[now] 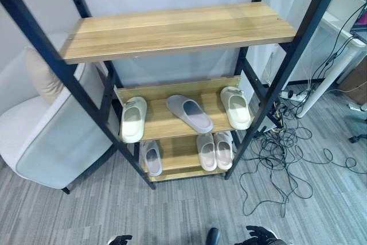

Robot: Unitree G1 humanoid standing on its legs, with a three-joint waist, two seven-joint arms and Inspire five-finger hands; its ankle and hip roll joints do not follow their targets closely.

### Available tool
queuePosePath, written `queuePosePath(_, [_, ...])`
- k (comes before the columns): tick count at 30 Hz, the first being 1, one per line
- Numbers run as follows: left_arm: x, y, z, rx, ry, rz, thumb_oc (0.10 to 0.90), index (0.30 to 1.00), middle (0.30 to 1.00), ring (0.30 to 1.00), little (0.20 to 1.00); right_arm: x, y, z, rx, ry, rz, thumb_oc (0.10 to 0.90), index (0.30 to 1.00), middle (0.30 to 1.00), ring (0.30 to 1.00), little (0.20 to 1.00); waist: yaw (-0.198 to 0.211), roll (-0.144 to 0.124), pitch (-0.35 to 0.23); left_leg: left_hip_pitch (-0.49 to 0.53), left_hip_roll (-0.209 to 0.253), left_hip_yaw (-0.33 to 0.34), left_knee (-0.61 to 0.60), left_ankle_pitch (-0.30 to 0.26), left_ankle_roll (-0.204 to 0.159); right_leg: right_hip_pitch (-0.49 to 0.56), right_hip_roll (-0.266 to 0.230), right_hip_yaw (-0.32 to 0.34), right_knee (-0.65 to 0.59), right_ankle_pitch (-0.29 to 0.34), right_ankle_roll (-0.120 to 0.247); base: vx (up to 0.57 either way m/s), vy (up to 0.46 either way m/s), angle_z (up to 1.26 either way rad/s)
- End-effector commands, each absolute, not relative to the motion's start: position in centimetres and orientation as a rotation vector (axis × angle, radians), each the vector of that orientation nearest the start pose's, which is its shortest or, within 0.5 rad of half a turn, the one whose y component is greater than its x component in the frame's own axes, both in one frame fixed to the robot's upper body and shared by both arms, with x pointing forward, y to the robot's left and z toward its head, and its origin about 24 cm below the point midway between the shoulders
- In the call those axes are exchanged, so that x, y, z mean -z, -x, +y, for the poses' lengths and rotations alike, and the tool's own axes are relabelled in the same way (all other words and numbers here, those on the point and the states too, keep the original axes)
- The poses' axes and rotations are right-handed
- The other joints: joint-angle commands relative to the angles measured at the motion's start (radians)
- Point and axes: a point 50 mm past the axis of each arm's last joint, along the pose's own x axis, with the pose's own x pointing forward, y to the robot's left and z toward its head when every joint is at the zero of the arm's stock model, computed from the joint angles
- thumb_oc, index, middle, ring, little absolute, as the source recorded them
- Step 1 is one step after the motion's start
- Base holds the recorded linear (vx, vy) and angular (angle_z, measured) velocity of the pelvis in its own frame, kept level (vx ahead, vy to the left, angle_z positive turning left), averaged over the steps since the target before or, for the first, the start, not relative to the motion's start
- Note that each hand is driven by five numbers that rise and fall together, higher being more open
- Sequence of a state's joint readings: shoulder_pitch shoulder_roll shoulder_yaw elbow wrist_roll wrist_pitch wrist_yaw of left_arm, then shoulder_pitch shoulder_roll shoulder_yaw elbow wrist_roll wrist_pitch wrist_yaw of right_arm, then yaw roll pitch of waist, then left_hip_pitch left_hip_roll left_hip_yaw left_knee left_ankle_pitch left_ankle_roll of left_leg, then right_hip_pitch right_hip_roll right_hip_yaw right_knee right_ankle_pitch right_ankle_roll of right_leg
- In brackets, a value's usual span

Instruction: Arrange the slippers neatly on the shoe rack.

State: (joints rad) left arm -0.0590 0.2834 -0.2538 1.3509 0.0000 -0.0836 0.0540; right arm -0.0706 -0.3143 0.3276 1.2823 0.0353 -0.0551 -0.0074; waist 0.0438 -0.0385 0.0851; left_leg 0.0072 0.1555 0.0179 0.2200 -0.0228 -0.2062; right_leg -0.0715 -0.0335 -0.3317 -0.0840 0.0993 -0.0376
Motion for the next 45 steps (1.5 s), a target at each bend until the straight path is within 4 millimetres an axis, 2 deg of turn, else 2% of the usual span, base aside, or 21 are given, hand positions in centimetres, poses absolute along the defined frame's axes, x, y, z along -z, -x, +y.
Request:
queuePosePath(1, [15.9,-10.2,23.6,0.04,-0.423,1.185,0.8,0.9,0.9,0.9,0.9,15.4,-9.3,-26.2,-0.019,0.46,1.219,0.8,0.9,0.9,0.9,0.9,0.011,-0.003,-0.039,-0.023,-0.06,0.016,-0.194,0.007,0.094,-0.044,-0.051,0.111,0.171,-0.12,0.148,0.14,-0.074,0.35])
queuePosePath(5, [15.9,-10.6,23.2,0.077,-0.437,1.17,0.8,0.9,0.9,0.9,0.9,15.2,-9.6,-26.2,-0.007,0.451,1.199,0.8,0.9,0.9,0.9,0.9,0.019,0.013,-0.042,-0.087,-0.171,0.026,-0.218,0.04,0.135,-0.006,-0.011,0.122,0.179,-0.17,0.127,0.14,-0.055,0.3])
queuePosePath(6, [16.1,-10.1,23.0,0.092,-0.437,1.185,0.8,0.9,0.9,0.9,0.9,15.2,-9.7,-26.1,-0.023,0.461,1.198,0.8,0.9,0.9,0.9,0.9,0.022,0.019,-0.047,-0.079,-0.182,0.017,-0.226,0.034,0.148,0.006,0.005,0.128,0.191,-0.18,0.124,0.13,-0.037,0.34])
queuePosePath(12, [16.2,-9.3,23.1,0.101,-0.443,1.212,0.8,0.9,0.9,0.9,0.9,15.4,-9.7,-25.8,-0.041,0.464,1.195,0.8,0.9,0.9,0.9,0.9,0.031,0.016,-0.057,-0.054,-0.195,0.014,-0.238,0.031,0.162,0.044,-0.001,0.124,0.184,-0.184,0.131,0.1,0.035,0.11])
queuePosePath(13, [16.3,-9.1,23.2,0.1,-0.442,1.219,0.8,0.9,0.9,0.9,0.9,15.4,-9.7,-25.6,-0.052,0.465,1.193,0.8,0.9,0.9,0.9,0.9,0.038,0.016,-0.06,-0.041,-0.202,0.017,-0.249,0.026,0.177,0.047,-0.012,0.126,0.205,-0.189,0.138,0.07,0.109,-0.02])
queuePosePath(14, [16.2,-9.2,23.3,0.099,-0.442,1.219,0.8,0.9,0.9,0.9,0.9,15.4,-9.8,-25.5,-0.056,0.464,1.194,0.8,0.9,0.9,0.9,0.9,0.043,0.019,-0.058,-0.037,-0.205,0.015,-0.252,0.025,0.184,0.036,-0.021,0.123,0.245,-0.189,0.144,0.06,0.216,-0.1])
queuePosePath(15, [16.2,-9.4,23.4,0.094,-0.439,1.212,0.8,0.9,0.9,0.9,0.9,15.3,-10.1,-25.4,-0.058,0.456,1.183,0.8,0.9,0.9,0.9,0.9,0.043,0.034,-0.043,-0.021,-0.203,0.012,-0.262,0.024,0.199,-0.028,-0.051,0.119,0.375,-0.162,0.162,0.0,0.148,-0.17])
queuePosePath(16, [16.2,-9.4,23.4,0.094,-0.439,1.212,0.8,0.9,0.9,0.9,0.9,15.3,-10.1,-25.4,-0.058,0.456,1.183,0.8,0.9,0.9,0.9,0.9,0.043,0.034,-0.043,-0.021,-0.203,0.012,-0.262,0.024,0.199,-0.028,-0.051,0.119,0.375,-0.162,0.162,-0.06,0.202,-0.19])
queuePosePath(17, [16.0,-9.8,23.7,0.081,-0.442,1.202,0.8,0.9,0.9,0.9,0.9,15.2,-11.0,-25.1,-0.054,0.444,1.155,0.8,0.9,0.9,0.9,0.9,0.024,0.044,-0.013,-0.007,-0.201,0.007,-0.273,0.036,0.21,-0.116,-0.071,0.128,0.508,-0.104,0.175,-0.06,0.095,-0.12])
queuePosePath(20, [15.9,-10.0,24.0,0.075,-0.453,1.198,0.8,0.9,0.9,0.9,0.9,15.1,-11.4,-24.9,-0.044,0.427,1.137,0.8,0.9,0.9,0.9,0.9,0.013,0.054,-0.009,0.008,-0.196,0.001,-0.29,0.041,0.205,-0.145,-0.059,0.156,0.531,-0.116,0.173,0.03,0.066,0.07])
queuePosePath(22, [15.8,-9.9,24.2,0.076,-0.466,1.201,0.8,0.9,0.9,0.9,0.9,15.2,-11.2,-24.9,-0.036,0.419,1.143,0.8,0.9,0.9,0.9,0.9,0.01,0.047,-0.024,0.016,-0.196,0.007,-0.306,0.039,0.189,-0.118,-0.053,0.183,0.399,-0.132,0.173,0.17,-0.047,0.33])
queuePosePath(24, [15.8,-9.9,24.2,0.072,-0.463,1.203,0.8,0.9,0.9,0.9,0.9,15.1,-11.3,-24.9,-0.037,0.423,1.141,0.8,0.9,0.9,0.9,0.9,0.004,0.042,-0.029,0.022,-0.2,0.012,-0.307,0.029,0.179,-0.14,-0.057,0.181,0.285,-0.088,0.181,0.13,-0.06,0.43])
queuePosePath(25, [15.8,-9.9,24.2,0.072,-0.463,1.203,0.8,0.9,0.9,0.9,0.9,15.1,-11.3,-24.9,-0.037,0.423,1.141,0.8,0.9,0.9,0.9,0.9,0.004,0.043,-0.029,0.023,-0.199,0.011,-0.307,0.029,0.179,-0.138,-0.056,0.18,0.283,-0.087,0.181,0.09,-0.039,0.25])
queuePosePath(26, [15.9,-9.7,24.3,0.077,-0.473,1.21,0.8,0.9,0.9,0.9,0.9,15.2,-11.0,-25.0,-0.033,0.419,1.149,0.8,0.9,0.9,0.9,0.9,-0.005,0.031,-0.031,0.029,-0.207,0.009,-0.307,0.029,0.171,-0.109,-0.051,0.196,0.189,-0.065,0.198,0.08,-0.048,0.14])
queuePosePath(30, [16.0,-9.1,24.2,0.076,-0.459,1.226,0.8,0.9,0.9,0.9,0.9,15.3,-10.8,-24.7,-0.047,0.428,1.148,0.8,0.9,0.9,0.9,0.9,0.009,0.012,-0.055,0.034,-0.199,0.029,-0.307,0.016,0.16,-0.033,-0.044,0.193,0.111,-0.05,0.199,0.08,-0.062,0.3])
queuePosePath(34, [16.2,-8.7,24.0,0.09,-0.461,1.237,0.8,0.9,0.9,0.9,0.9,15.3,-10.9,-24.6,-0.054,0.43,1.141,0.8,0.9,0.9,0.9,0.9,0.012,0.008,-0.067,0.039,-0.193,0.032,-0.307,0.011,0.157,-0.004,-0.041,0.194,0.089,-0.05,0.197,0.06,-0.028,0.03])
queuePosePath(37, [16.4,-8.2,23.6,0.115,-0.474,1.245,0.8,0.9,0.9,0.9,0.9,14.9,-12.1,-23.8,-0.069,0.41,1.066,0.8,0.9,0.9,0.9,0.9,0.013,0.007,-0.079,0.05,-0.188,0.033,-0.307,0.006,0.15,0.041,-0.034,0.189,0.057,-0.054,0.193,0.03,-0.01,-0.03])
queuePosePath(39, [16.4,-8.3,23.4,0.122,-0.481,1.235,0.8,0.9,0.9,0.9,0.9,14.0,-14.1,-22.7,-0.089,0.361,0.951,0.8,0.9,0.9,0.9,0.9,0.011,0.007,-0.08,0.052,-0.185,0.034,-0.307,0.004,0.149,0.053,-0.033,0.186,0.048,-0.057,0.191,-0.01,0.009,-0.02])
queuePosePath(41, [16.4,-8.4,23.3,0.123,-0.482,1.228,0.8,0.9,0.9,0.9,0.9,13.7,-14.6,-22.5,-0.096,0.357,0.919,0.8,0.9,0.9,0.9,0.9,0.011,0.007,-0.08,0.052,-0.184,0.035,-0.307,0.004,0.148,0.055,-0.033,0.184,0.047,-0.057,0.192,-0.02,0.012,-0.05])
queuePosePath(44, [16.2,-8.9,23.3,0.117,-0.482,1.196,0.8,0.9,0.9,0.9,0.9,11.1,-17.9,-21.0,-0.173,0.352,0.713,0.8,0.9,0.9,0.9,0.9,0.01,0.01,-0.079,0.05,-0.182,0.039,-0.307,0.005,0.145,0.053,-0.033,0.182,0.046,-0.06,0.191,-0.02,0.023,-0.08])
queuePosePath(45, [16.2,-8.9,23.2,0.118,-0.481,1.196,0.8,0.9,0.9,0.9,0.9,11.1,-17.9,-21.1,-0.173,0.352,0.714,0.8,0.9,0.9,0.9,0.9,0.01,0.01,-0.079,0.05,-0.182,0.039,-0.307,0.005,0.145,0.053,-0.033,0.182,0.046,-0.061,0.191,-0.01,0.021,-0.12])
